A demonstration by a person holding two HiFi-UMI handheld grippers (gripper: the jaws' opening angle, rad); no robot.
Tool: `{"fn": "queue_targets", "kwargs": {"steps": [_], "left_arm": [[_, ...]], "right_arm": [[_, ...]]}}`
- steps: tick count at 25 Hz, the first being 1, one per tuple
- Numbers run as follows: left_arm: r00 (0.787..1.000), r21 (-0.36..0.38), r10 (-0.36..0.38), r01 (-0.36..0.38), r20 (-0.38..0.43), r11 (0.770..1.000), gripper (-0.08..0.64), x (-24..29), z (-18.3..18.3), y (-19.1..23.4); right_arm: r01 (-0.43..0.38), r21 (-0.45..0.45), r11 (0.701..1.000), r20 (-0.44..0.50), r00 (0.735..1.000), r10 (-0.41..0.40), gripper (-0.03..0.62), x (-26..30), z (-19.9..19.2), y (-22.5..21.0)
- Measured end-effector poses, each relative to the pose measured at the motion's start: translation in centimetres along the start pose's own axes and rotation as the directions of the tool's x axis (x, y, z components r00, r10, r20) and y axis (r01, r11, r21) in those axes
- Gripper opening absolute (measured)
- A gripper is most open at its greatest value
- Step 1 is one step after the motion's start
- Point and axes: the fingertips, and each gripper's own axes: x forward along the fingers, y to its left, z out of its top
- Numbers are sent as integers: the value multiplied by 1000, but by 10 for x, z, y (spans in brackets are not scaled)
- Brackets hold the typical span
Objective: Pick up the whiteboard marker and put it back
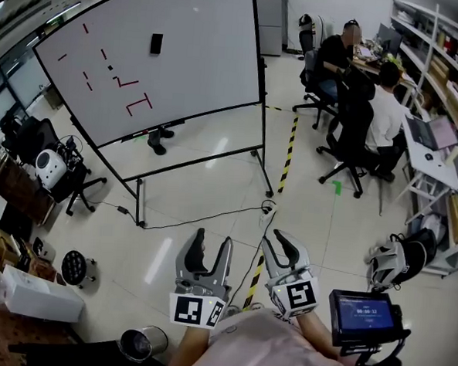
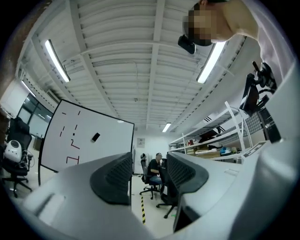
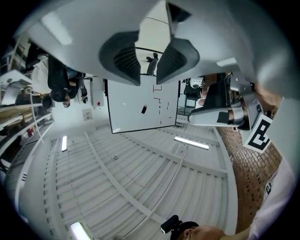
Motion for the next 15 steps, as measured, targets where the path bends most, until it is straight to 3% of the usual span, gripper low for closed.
{"fn": "queue_targets", "kwargs": {"steps": [7, 15], "left_arm": [[999, 10, -9, 9, -31, 1000, 235, -24, -5, 21], [998, 54, -27, 30, -58, 998, 235, -34, -10, 21]], "right_arm": [[-73, 16, 997, 7, 997, 73, 100, 23, -3, 51], [-98, 38, 995, 25, 995, 97, 100, 33, 3, 70]]}}
